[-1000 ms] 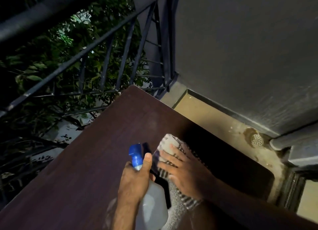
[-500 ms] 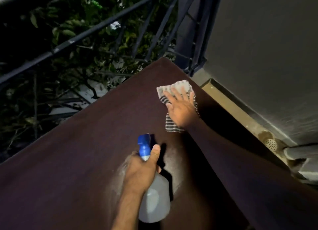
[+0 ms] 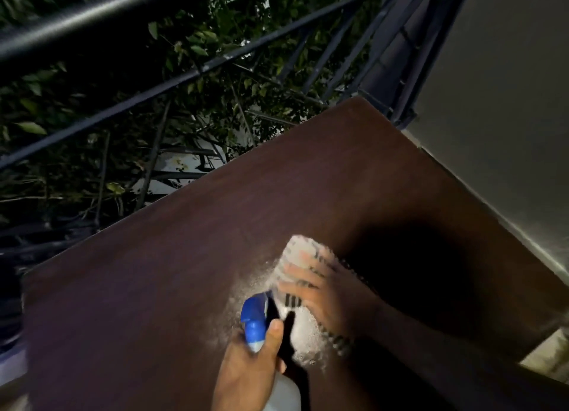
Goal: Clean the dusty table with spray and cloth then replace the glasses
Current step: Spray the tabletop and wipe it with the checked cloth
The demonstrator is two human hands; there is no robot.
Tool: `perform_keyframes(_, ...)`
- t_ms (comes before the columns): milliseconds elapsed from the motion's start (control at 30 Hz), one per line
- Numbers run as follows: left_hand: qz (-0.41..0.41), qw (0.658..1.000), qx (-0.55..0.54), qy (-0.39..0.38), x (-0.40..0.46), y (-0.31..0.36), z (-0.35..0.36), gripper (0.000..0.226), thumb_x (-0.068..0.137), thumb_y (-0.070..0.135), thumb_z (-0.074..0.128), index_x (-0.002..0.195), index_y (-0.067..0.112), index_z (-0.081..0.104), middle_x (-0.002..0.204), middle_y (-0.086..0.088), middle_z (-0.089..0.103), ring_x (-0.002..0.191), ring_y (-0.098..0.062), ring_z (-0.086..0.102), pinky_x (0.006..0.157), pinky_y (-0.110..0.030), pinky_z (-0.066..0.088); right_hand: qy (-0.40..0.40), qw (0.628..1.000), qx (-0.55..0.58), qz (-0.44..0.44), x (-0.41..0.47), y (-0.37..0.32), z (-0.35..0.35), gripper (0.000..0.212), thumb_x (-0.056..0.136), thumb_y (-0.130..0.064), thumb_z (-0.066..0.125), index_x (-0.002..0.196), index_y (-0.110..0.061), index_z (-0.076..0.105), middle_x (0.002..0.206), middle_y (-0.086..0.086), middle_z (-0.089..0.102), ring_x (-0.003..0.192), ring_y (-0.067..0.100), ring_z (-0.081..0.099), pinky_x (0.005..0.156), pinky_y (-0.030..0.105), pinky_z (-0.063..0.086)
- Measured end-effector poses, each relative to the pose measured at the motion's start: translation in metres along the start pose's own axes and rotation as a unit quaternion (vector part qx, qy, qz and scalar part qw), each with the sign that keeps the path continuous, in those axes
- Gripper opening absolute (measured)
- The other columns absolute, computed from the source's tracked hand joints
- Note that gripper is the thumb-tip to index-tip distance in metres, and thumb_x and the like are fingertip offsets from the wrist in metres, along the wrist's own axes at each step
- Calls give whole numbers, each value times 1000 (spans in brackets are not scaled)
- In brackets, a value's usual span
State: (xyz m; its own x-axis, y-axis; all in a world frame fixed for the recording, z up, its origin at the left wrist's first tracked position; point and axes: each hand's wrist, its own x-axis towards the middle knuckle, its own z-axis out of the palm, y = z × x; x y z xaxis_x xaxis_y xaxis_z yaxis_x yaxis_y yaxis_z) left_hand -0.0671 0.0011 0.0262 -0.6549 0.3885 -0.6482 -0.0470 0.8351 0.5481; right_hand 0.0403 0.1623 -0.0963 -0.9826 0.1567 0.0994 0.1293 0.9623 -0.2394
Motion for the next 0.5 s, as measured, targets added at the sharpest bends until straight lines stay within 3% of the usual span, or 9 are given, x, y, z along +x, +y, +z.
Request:
perform_keyframes(67,-3,1000,-3,3,-5,-10,-8,36,95,42,64,71,16,64,43,23,62,44,17,56,53,-13,33,34,996,-5,88,34,18,3,50,97,-36,42,147,-33,48,158,-3,39,150,31,25,121,56,19)
perform_keyframes(167,7,1000,-13,20,-12,-23,-18,37,95,39,64,66,16,61,40,17,62,44,10,59,56,-19,34,22,976,-21,216,69,25,7,60,95,-37,43,153,-37,34,163,-6,28,153,26,18,122,56,12)
perform_keyframes(233,11,999,-23,31,-16,-31,-25,31,93,45,65,85,15,63,44,10,66,46,6,60,57,-18,36,45,967,-39,247,74,13,17,58,96,-38,37,154,-39,32,164,-6,27,153,26,18,122,56,12)
perform_keyframes(333,12,999,-28,40,-21,-38,-33,38,91,52,64,103,16,62,57,5,71,54,7,61,59,-18,38,84,979,-83,166,52,-31,30,55,100,-34,36,154,-37,32,163,-4,28,153,26,19,123,59,9)
perform_keyframes(367,19,998,-24,46,-21,-42,-34,40,90,51,64,107,15,63,66,6,70,62,6,60,60,-19,38,36,985,-62,154,42,-56,31,53,101,-32,32,154,-36,33,162,-5,31,151,27,23,123,59,8)
perform_keyframes(400,19,998,-16,52,-25,-40,-36,43,90,50,66,113,15,63,80,7,70,72,2,60,64,-22,39,26,996,9,79,28,-80,48,50,102,-31,27,152,-37,35,160,-6,35,149,25,28,123,58,14)
perform_keyframes(433,28,998,-13,53,-24,-43,-36,47,90,49,67,120,14,62,96,4,72,85,-6,64,72,-25,39,24,991,74,108,8,-107,60,47,104,-30,28,150,-37,38,156,-8,40,145,23,32,121,58,22)
perform_keyframes(467,28,997,2,65,-26,-40,-33,50,90,48,67,126,15,59,110,-3,72,98,-17,66,80,-25,38,12,996,5,85,-4,-127,70,44,104,-29,38,147,-33,44,153,-7,43,146,25,30,118,55,31)
perform_keyframes(500,22,999,9,46,-22,-41,-30,51,89,48,68,127,16,59,117,-8,70,102,-23,64,83,-25,36,-5,995,15,103,-9,-140,79,47,100,-32,46,146,-30,48,152,-5,46,151,30,20,116,49,34)
